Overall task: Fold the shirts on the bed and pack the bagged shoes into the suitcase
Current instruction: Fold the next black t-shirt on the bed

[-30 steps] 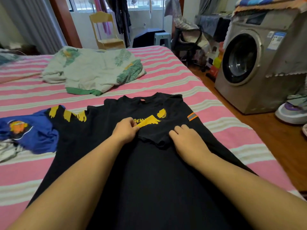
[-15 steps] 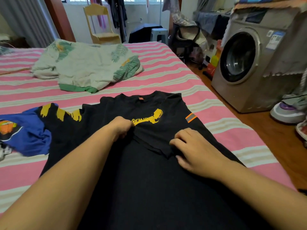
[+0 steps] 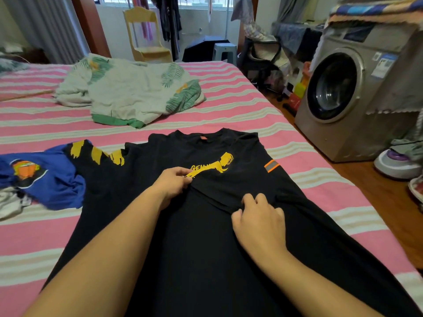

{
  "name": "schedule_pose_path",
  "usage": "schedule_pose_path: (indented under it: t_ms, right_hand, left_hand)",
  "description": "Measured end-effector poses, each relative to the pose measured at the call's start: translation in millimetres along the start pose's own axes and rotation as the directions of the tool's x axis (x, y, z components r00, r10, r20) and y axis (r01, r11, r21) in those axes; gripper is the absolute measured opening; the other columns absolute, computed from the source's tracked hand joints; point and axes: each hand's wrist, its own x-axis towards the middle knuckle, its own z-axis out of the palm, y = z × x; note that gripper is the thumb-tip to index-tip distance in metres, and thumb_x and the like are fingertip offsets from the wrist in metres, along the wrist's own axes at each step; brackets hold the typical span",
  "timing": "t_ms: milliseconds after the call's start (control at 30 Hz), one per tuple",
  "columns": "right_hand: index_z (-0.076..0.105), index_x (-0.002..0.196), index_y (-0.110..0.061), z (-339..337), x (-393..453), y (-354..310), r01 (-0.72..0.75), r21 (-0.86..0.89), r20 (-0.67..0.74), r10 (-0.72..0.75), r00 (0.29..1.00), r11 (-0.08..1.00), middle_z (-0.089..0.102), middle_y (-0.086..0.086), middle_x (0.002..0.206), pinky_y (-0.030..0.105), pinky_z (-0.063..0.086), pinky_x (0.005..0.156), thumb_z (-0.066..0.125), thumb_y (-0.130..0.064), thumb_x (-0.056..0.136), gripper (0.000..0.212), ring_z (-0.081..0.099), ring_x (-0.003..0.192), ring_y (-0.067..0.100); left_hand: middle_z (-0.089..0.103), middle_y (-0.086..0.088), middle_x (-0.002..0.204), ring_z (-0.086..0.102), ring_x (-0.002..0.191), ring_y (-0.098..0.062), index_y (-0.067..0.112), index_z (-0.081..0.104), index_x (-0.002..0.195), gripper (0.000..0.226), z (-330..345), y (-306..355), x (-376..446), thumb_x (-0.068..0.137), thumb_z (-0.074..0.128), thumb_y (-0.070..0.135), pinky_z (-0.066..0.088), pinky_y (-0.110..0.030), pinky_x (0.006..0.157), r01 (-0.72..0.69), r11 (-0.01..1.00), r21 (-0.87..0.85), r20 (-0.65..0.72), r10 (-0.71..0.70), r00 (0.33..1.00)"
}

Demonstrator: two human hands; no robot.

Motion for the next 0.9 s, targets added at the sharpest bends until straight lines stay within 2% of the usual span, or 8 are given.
schedule_pose_path:
  t_ms: [233, 367, 433, 567, 600, 667, 767, 900]
  right_hand:
    - [0.045, 0.08, -0.017, -29, 3, -6, 0.151, -0.062, 0.005, -0.151, 0.989, 0.987, 0.039, 0.0, 0.064, 0.025, 0.015, 0.045, 0.082, -0.012, 0.061, 0.042, 0.047, 0.04, 0.024]
    - [0.054, 0.074, -0.017, -39, 0, -3, 0.407, -0.024, 0.076, -0.405, 0.911, 0.913, 0.049, -0.001, 0.071, 0.033, 0.036, 0.055, 0.069, -0.025, 0.083, 0.019, 0.052, 0.057, 0.023]
    - [0.069, 0.089, -0.018, -40, 2, 14, 0.34, 0.151, 0.24, -0.368, 0.898, 0.928, 0.054, -0.002, 0.086, 0.034, 0.043, 0.071, 0.053, -0.033, 0.099, 0.024, 0.058, 0.083, 0.023]
    - [0.074, 0.107, -0.016, -55, -7, 94, 0.097, 0.12, -0.055, -0.091, 0.994, 0.988, 0.058, 0.001, 0.097, 0.039, 0.047, 0.083, 0.062, -0.023, 0.093, 0.02, 0.052, 0.096, 0.025]
    - [0.072, 0.114, -0.013, -64, -14, 115, -0.006, 0.071, -0.03, 0.008, 1.0, 0.997, 0.06, 0.005, 0.104, 0.041, 0.047, 0.086, 0.063, -0.023, 0.092, 0.025, 0.053, 0.101, 0.028]
    - [0.062, 0.127, -0.013, -80, -39, 150, -0.157, -0.024, 0.126, 0.159, 0.979, 0.987, 0.06, 0.009, 0.119, 0.041, 0.046, 0.091, 0.061, -0.03, 0.095, 0.037, 0.053, 0.112, 0.03]
    - [0.058, 0.129, -0.016, -92, -83, 179, -0.326, 0.029, 0.264, 0.307, 0.914, 0.945, 0.063, 0.009, 0.123, 0.038, 0.047, 0.088, 0.058, -0.038, 0.097, 0.039, 0.058, 0.113, 0.03]
    - [0.062, 0.112, -0.019, -99, -128, 200, -0.494, 0.074, 0.316, 0.449, 0.836, 0.866, 0.067, 0.006, 0.107, 0.036, 0.044, 0.076, 0.059, -0.045, 0.096, 0.032, 0.06, 0.1, 0.029]
  left_hand:
    - [0.069, -0.005, 0.085, 0.055, 0.069, -0.015, 0.013, 0.073, 0.092, 0.01, -1, -2, -2, 0.093, 0.064, 0.009, 0.044, -0.028, 0.059, 0.017, 0.998, -0.059, -0.063, -0.021, 0.998]
    - [0.066, -0.004, 0.084, 0.054, 0.067, -0.016, 0.014, 0.071, 0.094, 0.013, 1, 1, -9, 0.092, 0.058, 0.012, 0.046, -0.029, 0.062, 0.004, 0.995, -0.102, -0.124, -0.017, 0.992]
    - [0.062, -0.009, 0.09, 0.054, 0.068, -0.017, 0.014, 0.063, 0.085, 0.014, 4, 3, -13, 0.093, 0.054, 0.008, 0.048, -0.034, 0.067, 0.003, 0.985, -0.175, -0.185, -0.036, 0.982]
    - [0.064, -0.012, 0.094, 0.067, 0.072, -0.023, 0.011, 0.057, 0.106, 0.008, 11, 16, -35, 0.099, 0.053, 0.01, 0.062, -0.036, 0.071, 0.163, 0.787, -0.595, -0.114, -0.283, 0.952]
    - [0.067, -0.012, 0.098, 0.07, 0.075, -0.025, 0.011, 0.055, 0.112, 0.013, 14, 19, -43, 0.1, 0.054, 0.014, 0.063, -0.04, 0.075, 0.212, 0.768, -0.605, -0.079, -0.322, 0.943]
    - [0.066, -0.013, 0.106, 0.07, 0.079, -0.027, 0.017, 0.048, 0.122, 0.027, 27, 21, -60, 0.097, 0.059, 0.021, 0.062, -0.042, 0.079, 0.227, 0.819, -0.526, -0.1, -0.325, 0.94]
    - [0.063, -0.007, 0.12, 0.06, 0.085, -0.017, 0.023, 0.054, 0.127, 0.03, 64, 21, -87, 0.097, 0.059, 0.025, 0.054, -0.033, 0.077, 0.105, 0.965, -0.239, -0.077, -0.127, 0.989]
    - [0.044, -0.008, 0.15, 0.053, 0.129, -0.03, 0.014, 0.043, 0.15, 0.058, 100, 11, -107, 0.095, 0.061, 0.024, 0.045, -0.036, 0.104, -0.084, 0.956, 0.281, -0.104, 0.118, 0.988]
